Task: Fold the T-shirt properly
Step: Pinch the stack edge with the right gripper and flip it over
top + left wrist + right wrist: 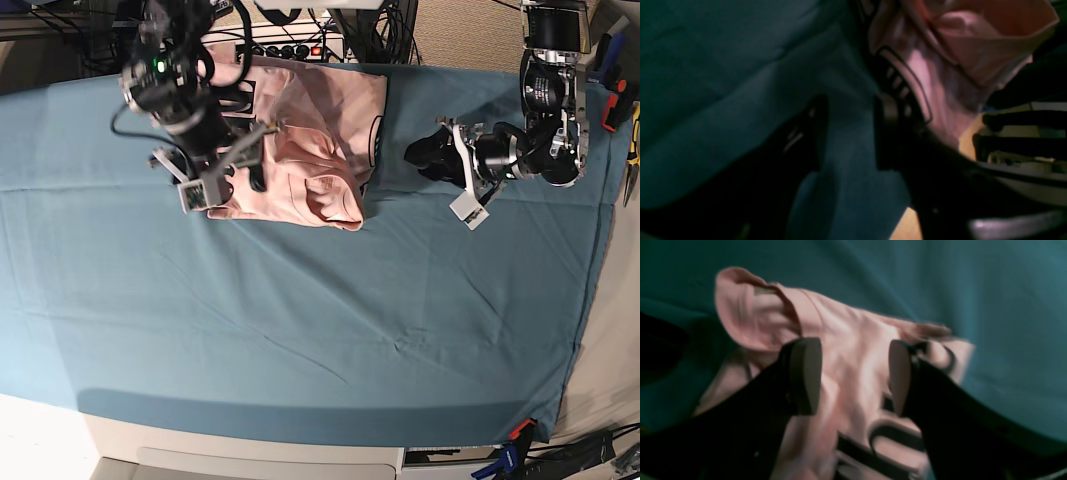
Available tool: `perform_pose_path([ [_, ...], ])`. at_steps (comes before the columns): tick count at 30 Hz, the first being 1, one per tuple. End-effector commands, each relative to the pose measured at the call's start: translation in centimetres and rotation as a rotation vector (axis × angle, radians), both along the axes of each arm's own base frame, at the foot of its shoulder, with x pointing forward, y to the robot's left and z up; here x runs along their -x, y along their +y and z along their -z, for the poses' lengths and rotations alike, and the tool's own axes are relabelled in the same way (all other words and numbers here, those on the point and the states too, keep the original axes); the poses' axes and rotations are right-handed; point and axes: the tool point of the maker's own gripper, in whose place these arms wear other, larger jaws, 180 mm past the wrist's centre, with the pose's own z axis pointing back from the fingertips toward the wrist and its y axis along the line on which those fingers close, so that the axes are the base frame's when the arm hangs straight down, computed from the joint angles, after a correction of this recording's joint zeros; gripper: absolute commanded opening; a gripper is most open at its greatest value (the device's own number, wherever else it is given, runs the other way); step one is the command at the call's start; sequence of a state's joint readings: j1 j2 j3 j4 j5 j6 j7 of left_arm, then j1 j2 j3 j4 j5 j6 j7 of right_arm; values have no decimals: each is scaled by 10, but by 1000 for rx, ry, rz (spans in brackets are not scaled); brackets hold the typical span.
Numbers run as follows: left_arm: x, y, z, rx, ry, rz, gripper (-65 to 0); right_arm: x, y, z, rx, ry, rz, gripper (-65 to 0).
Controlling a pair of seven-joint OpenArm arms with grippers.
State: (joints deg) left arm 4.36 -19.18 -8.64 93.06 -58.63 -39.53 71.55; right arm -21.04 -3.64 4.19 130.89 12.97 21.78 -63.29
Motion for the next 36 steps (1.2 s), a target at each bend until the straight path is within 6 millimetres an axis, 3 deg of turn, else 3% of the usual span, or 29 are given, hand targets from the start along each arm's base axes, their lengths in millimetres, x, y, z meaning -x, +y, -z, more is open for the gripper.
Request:
perform_pose_path([
  [1,-7,-1,-12,29,-43,-2,-409,1,0,-14,-1,-48,-2,-347],
  [6,-6,-1,-12,29,-41,-1,-409,19,-17,-4,102,0,18,-620],
  [7,-6,-1,-12,29,-41,-1,-409,20,-22,-2,125,3,32,-650],
  [10,-6,-1,-12,30,-41,-2,-409,16,-39,-5,184,-15,110,-650],
  [13,-6,-1,-12,30,-41,-2,-409,15,-49,7,195,11,170,-650],
  [20,-7,-1,-12,31,-43,-2,-409,18,-36,59,82,158,150,-650],
  [30,-8,-1,-13,35,-47,-6,-409,23,-18,58,10,191,87,-650],
  [36,-8,-1,-13,35,-47,-6,-409,27,4,55,-67,195,-17,-650],
])
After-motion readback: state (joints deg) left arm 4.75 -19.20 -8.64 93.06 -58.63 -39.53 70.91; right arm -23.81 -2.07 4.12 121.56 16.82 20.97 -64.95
